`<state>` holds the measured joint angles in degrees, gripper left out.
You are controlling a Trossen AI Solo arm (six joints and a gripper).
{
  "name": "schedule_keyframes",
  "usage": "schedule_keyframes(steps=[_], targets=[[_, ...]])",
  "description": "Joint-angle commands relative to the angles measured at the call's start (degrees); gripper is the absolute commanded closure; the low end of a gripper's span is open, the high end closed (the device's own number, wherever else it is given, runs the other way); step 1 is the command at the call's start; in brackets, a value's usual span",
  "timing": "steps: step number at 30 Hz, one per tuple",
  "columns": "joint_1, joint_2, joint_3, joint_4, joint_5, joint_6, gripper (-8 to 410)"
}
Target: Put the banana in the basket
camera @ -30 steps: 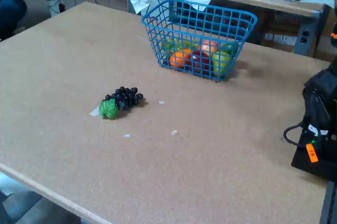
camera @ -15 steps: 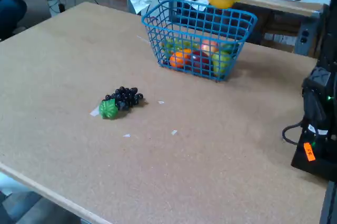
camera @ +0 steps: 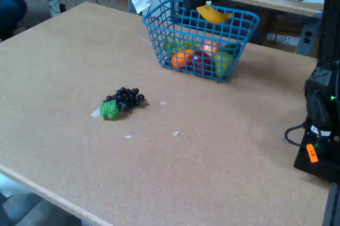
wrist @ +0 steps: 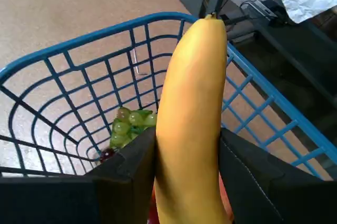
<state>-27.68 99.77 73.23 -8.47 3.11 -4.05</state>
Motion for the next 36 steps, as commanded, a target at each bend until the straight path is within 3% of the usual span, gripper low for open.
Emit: schedule_keyframes(steps=[1,10,15,36], targets=[[0.0,0.0,0.1,0.2,-3.4,1.1,367],[0.0,0.0,0.1,0.2,-3.7,1.3,231],[0.0,0.0,0.1,0.2,-3.6,1.5,185],[0.0,-4.4,0.1,1.0,-3.7,2.3,177]])
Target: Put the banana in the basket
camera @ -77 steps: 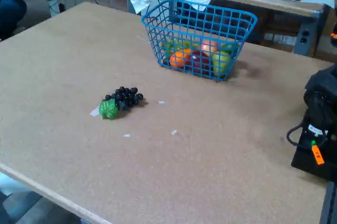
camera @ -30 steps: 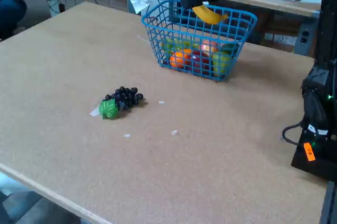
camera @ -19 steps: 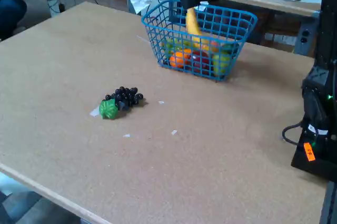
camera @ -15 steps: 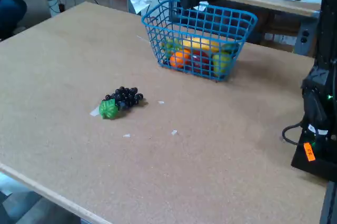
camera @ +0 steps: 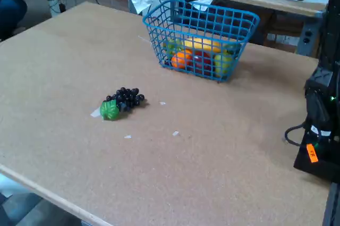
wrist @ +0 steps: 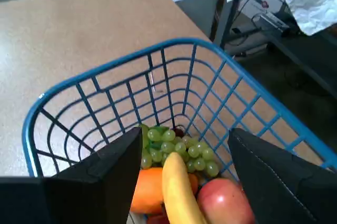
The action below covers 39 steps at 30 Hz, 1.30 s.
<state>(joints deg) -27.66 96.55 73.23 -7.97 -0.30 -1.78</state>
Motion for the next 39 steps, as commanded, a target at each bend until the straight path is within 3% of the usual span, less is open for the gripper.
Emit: schedule_keyframes(steps=[1,6,15,19,22,39], targets=[[0.0,-1.5,0.1,0.5,-0.3,0.0,178],[0.0,-3.4,0.1,0.5,-0.3,-0.1,212],[0.4,-6.8,0.1,-2.2,-0.6,-0.5,362],[0.9,-8.6,0.0,-3.5,-5.4,-1.9,399],[1.5,-9.9,0.0,-3.4,-9.3,-1.9,401],[3.0,-16.0,0.0,-3.8,-9.3,-4.4,401]])
